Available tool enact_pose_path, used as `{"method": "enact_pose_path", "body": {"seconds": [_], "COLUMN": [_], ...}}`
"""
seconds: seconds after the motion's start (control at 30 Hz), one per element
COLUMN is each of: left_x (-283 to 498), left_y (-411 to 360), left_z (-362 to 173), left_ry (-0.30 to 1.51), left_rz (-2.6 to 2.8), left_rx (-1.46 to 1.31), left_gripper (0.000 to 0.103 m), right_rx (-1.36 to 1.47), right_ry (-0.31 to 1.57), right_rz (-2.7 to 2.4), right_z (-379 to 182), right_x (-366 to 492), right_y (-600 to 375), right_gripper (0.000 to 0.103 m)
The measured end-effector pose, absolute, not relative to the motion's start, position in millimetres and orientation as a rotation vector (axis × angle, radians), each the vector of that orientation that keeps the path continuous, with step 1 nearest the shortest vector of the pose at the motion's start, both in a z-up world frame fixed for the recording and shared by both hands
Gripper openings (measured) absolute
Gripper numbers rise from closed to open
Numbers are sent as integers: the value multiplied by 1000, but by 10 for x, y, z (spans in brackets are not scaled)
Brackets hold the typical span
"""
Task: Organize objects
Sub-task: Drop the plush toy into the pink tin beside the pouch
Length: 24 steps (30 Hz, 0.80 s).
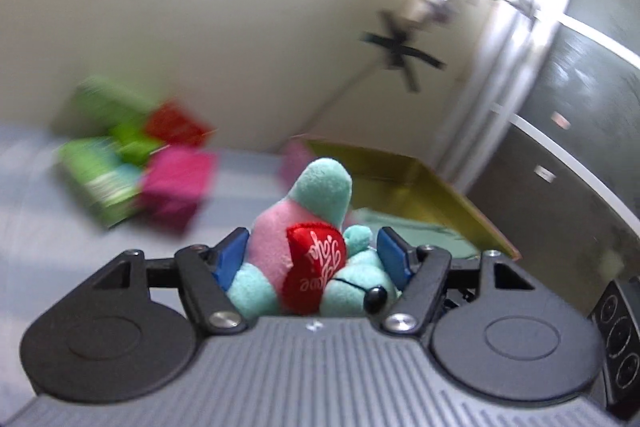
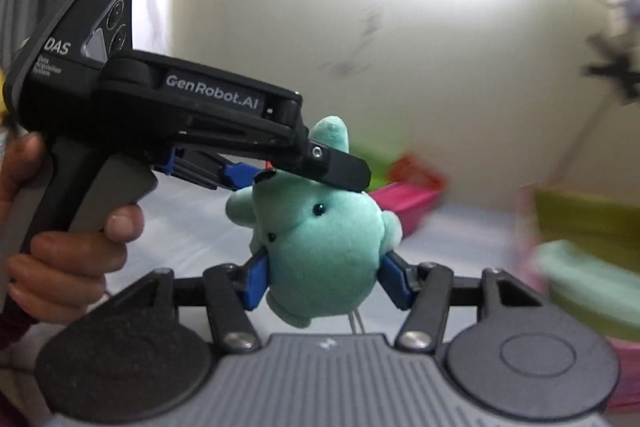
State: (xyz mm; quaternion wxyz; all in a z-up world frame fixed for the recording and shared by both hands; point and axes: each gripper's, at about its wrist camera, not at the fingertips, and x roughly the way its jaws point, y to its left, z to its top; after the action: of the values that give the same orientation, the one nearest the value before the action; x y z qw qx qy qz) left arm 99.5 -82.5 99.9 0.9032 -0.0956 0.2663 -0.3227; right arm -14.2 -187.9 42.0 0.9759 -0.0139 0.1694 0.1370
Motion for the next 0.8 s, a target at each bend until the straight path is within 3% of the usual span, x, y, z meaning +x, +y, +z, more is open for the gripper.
{"method": "enact_pose_path", "body": {"seconds": [0.2, 0.4, 0.53, 0.6, 0.67, 0.8], "left_x": [1359, 1411, 1423, 1429, 1436, 1421], "left_y": [-1721, -2276, -2367, -2338, -2318, -2257], "left_z": [1062, 1027, 904, 842, 799, 756], "left_ry": [555, 511, 515, 523, 518, 527], "left_rz": [-781, -730, -650, -617, -576, -537], "left_rx": [-129, -53, -22, -2, 22, 23], "left_gripper": [73, 92, 92, 92, 92, 92], "right_rx": [11, 21, 69, 123, 151, 162], "right_ry": [317, 336, 348, 331, 304, 284], "right_rz": [116, -75, -228, -244, -246, -248], "right_z": [492, 384, 231, 206, 205, 189], "right_x": [-185, 53, 281, 280, 206, 70], "right_y": [-2683, -3314, -3694, -3825, -3860, -3844], "right_gripper": [56, 60, 76, 76, 83, 83]}}
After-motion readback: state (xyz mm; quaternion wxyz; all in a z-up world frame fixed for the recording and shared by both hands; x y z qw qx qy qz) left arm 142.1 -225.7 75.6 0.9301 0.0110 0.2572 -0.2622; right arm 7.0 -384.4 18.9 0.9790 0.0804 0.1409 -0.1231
